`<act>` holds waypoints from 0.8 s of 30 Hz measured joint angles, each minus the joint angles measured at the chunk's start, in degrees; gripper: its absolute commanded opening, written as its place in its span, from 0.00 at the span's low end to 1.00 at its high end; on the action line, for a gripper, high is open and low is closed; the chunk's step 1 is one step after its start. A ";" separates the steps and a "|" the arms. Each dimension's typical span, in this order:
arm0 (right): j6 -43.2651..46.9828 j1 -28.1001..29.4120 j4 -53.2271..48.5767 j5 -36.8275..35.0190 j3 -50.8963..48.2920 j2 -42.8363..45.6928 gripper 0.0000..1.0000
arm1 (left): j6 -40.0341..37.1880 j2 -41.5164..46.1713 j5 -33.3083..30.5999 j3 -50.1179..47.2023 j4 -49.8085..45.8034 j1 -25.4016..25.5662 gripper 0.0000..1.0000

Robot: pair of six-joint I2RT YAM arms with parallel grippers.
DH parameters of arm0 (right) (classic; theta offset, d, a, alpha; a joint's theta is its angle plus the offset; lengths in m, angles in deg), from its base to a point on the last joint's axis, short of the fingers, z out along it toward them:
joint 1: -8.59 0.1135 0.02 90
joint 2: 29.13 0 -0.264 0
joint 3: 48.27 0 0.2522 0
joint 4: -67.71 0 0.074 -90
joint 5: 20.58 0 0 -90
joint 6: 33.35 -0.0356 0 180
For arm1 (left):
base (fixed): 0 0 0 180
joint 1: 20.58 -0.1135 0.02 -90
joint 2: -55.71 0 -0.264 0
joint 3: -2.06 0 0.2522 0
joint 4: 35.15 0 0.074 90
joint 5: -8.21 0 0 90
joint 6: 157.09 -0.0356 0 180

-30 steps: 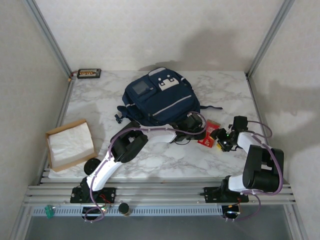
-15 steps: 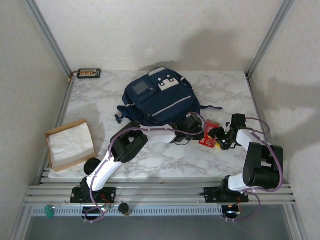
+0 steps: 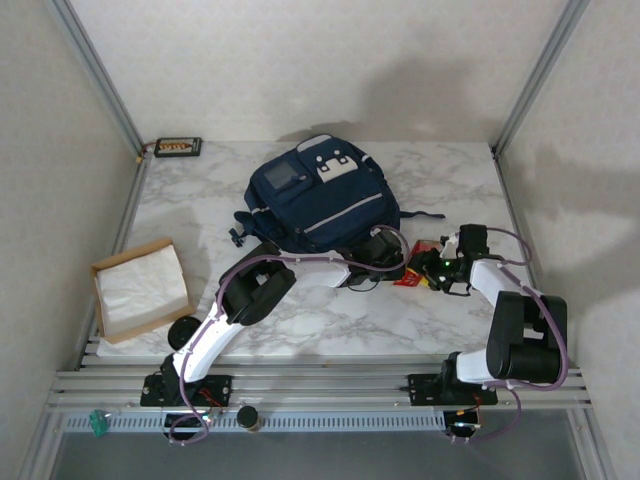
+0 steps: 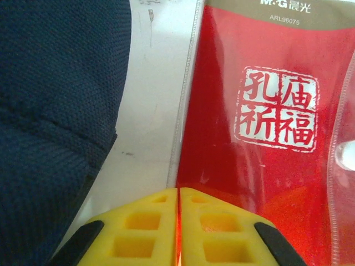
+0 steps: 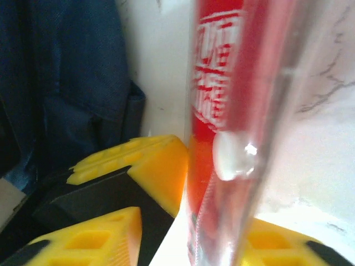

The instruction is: Pack the student bag

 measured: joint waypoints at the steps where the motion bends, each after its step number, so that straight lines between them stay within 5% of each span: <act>1: 0.09 0.00 -0.07 -0.42 0.00 -0.15 0.33 | 0.09 0.00 0.02 -0.09 0.11 0.00 0.09; 7: 0.26 -0.68 -0.61 -2.56 0.00 0.42 0.00 | 0.09 0.63 0.24 -0.48 -0.61 -0.04 0.11; 17: 0.00 -3.78 -3.89 -4.20 3.98 12.46 0.00 | -4.35 14.88 5.62 -6.84 -7.43 -0.17 0.34; 24: -0.22 -2.82 -5.46 -0.09 8.81 13.53 0.00 | -21.92 31.85 -5.31 -4.17 -18.45 -2.40 0.48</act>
